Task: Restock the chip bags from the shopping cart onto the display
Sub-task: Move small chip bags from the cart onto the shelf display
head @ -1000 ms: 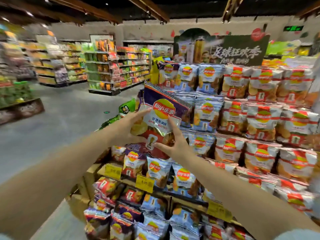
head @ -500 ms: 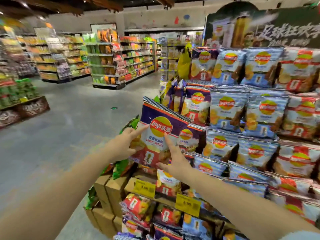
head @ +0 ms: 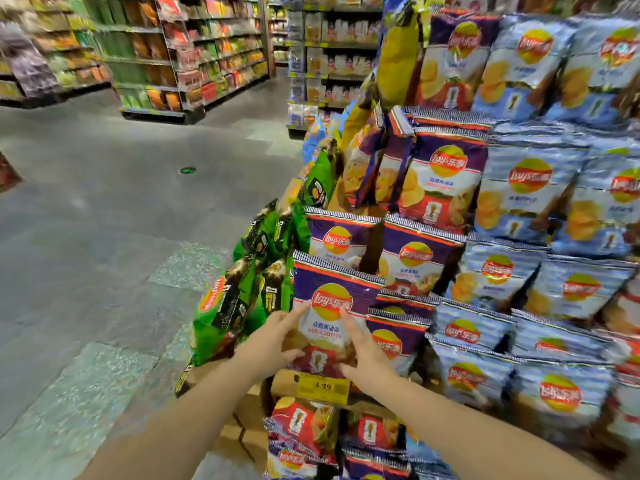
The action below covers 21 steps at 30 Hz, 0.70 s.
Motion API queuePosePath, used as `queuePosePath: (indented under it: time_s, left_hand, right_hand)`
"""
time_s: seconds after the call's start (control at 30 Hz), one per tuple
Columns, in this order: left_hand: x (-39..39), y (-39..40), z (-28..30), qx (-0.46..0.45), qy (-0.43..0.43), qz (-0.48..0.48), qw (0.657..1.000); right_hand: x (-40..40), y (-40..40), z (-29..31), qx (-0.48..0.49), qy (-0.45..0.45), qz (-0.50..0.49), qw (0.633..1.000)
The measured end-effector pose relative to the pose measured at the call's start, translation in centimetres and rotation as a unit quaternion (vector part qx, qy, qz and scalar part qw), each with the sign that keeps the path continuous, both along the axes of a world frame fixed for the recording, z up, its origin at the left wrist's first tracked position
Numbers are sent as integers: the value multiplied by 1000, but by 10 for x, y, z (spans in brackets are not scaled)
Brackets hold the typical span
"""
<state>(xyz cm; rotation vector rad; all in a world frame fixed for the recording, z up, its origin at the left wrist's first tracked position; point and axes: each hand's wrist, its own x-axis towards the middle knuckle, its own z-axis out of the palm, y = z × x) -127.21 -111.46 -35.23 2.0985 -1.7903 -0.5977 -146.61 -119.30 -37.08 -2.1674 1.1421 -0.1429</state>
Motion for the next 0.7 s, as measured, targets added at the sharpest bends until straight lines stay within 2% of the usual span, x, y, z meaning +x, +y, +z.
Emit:
queuePosePath:
  time_s: [0.3, 0.53, 0.7]
  left_hand:
    - [19, -12, -55, -25, -4, 19, 1000]
    - [13, -9, -91, -137, -72, 42, 987]
    - [12, -9, -109, -143, -135, 45, 979]
  right_hand:
    - [26, -7, -33, -10, 58, 13, 998]
    - [28, -14, -60, -34, 88, -30, 995]
    - [26, -17, -83, -44, 115, -6, 992]
